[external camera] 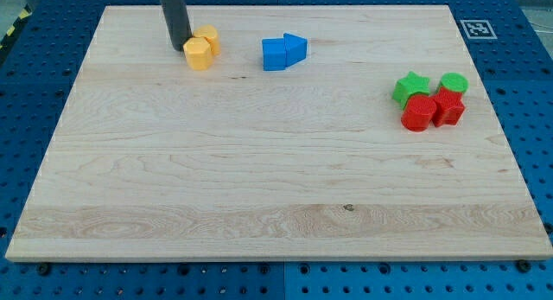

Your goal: Push the green star into the green circle

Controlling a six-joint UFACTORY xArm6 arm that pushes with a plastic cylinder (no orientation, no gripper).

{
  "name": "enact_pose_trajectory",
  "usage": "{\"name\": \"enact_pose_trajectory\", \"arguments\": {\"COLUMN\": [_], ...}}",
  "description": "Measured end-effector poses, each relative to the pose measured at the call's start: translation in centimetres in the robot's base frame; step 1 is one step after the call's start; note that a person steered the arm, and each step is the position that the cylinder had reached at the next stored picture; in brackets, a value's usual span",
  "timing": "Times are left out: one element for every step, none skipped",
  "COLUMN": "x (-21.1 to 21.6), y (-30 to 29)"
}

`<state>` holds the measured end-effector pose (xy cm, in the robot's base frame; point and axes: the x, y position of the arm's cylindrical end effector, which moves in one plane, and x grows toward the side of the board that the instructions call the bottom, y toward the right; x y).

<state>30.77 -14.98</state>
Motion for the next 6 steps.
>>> {"name": "enact_pose_trajectory", "arguments": {"x": [3.0,5.2,9.3,11.1,10.9,9.7], "y": [0.8,1.1,7.3,16.7,22.6,25.1]}}
